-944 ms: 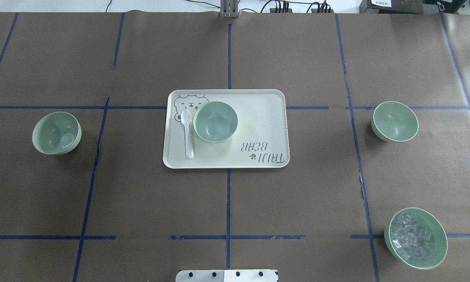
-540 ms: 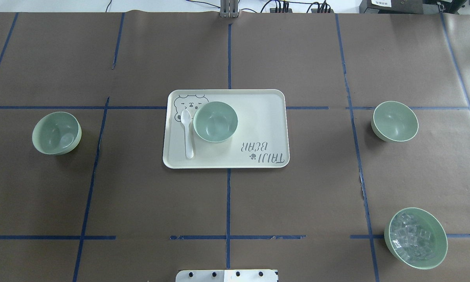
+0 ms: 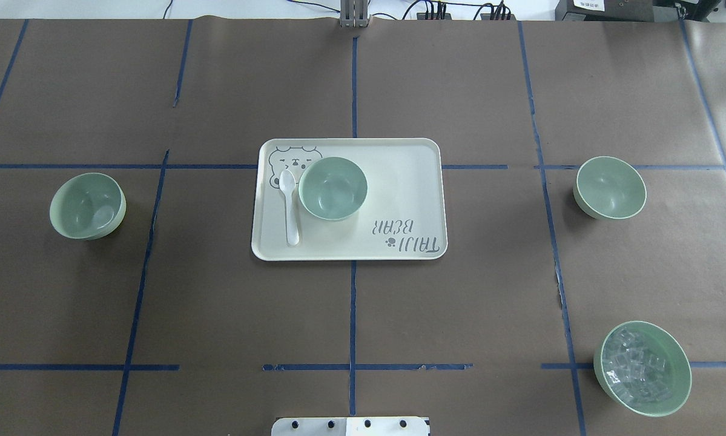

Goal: Stack green bowls together

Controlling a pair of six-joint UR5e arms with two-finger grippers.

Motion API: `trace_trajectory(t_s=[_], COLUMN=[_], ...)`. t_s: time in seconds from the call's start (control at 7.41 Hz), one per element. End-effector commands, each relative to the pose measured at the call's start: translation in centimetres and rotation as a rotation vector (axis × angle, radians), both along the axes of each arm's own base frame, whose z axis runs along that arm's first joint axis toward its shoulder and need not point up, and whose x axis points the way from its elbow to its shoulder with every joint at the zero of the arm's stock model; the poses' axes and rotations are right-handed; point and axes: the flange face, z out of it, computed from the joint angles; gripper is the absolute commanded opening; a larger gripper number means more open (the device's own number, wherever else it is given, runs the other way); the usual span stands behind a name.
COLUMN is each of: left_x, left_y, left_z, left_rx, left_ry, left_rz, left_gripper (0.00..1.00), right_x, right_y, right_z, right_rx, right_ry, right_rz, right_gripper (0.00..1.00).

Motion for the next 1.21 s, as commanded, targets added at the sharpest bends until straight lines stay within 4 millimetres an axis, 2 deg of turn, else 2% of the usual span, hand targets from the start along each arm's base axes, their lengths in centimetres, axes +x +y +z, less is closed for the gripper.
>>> trace_trajectory(t_s=[0.0, 0.27, 0.4, 0.54, 0.67, 0.81, 0.94, 1.08], left_x=[5.3, 9.2, 12.0, 14.3, 15.9, 16.5, 16.7, 16.8], left_y=[1.3, 2.8, 3.7, 4.4, 5.2, 5.6, 5.6, 5.7], left_z=[-0.1, 1.4, 3.0, 4.3, 4.7, 4.8, 4.9, 4.9], left_rx=[-0.012, -0.017, -0.017, -0.026, -0.044, -0.052, -0.053, -0.055], left_ry=[0.002, -0.016, -0.017, -0.008, 0.005, 0.005, 0.004, 0.004], left_rz=[-0.040, -0.076, -0.093, -0.110, -0.108, -0.100, -0.097, -0.095], left_gripper=[1.00, 1.00, 1.00, 1.00, 1.00, 1.00, 0.92, 0.81], right_x=[-0.1, 0.0, -0.3, -1.1, -3.3, -4.0, -5.2, -6.8], right_y=[-0.2, -0.8, -1.1, -1.3, -1.7, -1.8, -2.1, -2.1], right_z=[-0.4, -1.6, -2.5, -4.8, -5.5, -5.7, -6.5, -8.7], right_rx=[0.007, 0.033, 0.050, 0.094, 0.111, 0.082, -0.017, -0.030], right_ry=[0.001, 0.007, 0.001, 0.002, 0.011, -0.004, -0.018, -0.030], right_rz=[-0.001, -0.001, -0.008, -0.023, -0.068, -0.055, 0.018, 0.043], right_gripper=[1.00, 1.00, 1.00, 1.00, 1.00, 1.00, 1.00, 1.00])
